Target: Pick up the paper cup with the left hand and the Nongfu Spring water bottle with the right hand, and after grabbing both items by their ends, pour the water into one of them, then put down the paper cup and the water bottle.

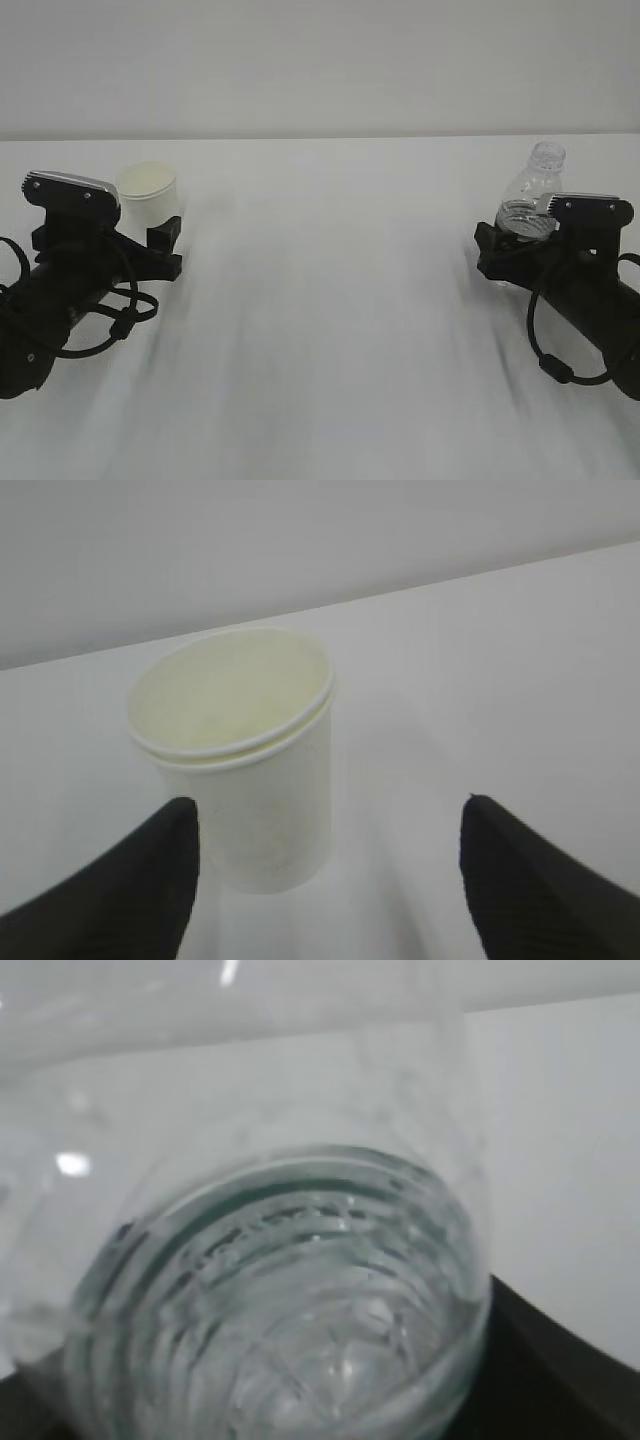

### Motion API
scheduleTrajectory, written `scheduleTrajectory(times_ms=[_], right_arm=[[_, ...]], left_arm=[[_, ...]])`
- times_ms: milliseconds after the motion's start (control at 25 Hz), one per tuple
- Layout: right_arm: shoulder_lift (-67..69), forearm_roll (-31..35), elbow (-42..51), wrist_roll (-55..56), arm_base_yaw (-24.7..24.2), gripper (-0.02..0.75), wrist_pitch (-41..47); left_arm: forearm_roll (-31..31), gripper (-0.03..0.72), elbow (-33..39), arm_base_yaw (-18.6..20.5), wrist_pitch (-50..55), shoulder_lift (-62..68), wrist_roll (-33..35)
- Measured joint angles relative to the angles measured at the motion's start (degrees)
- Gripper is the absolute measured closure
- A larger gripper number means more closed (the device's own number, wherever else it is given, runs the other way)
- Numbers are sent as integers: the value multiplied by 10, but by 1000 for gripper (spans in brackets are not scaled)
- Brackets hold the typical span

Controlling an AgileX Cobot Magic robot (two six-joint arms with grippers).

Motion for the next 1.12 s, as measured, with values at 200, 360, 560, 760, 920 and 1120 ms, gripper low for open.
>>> scheduleTrajectory(times_ms=[200, 360, 560, 760, 920, 1120], right_arm=[[0, 0, 0, 0, 0, 177, 0], [0, 0, 0, 0, 0, 219, -1], [0, 0, 0, 0, 0, 263, -2], [0, 0, 0, 0, 0, 285, -2], [0, -1, 0, -12, 0, 287, -2], [0, -5, 0, -33, 0, 288, -2]], left_arm=[[0, 101, 0, 0, 0, 0, 0], [0, 101, 0, 0, 0, 0, 0], [0, 101, 0, 0, 0, 0, 0], [0, 101, 0, 0, 0, 0, 0], [0, 101, 0, 0, 0, 0, 0], [0, 101, 0, 0, 0, 0, 0]])
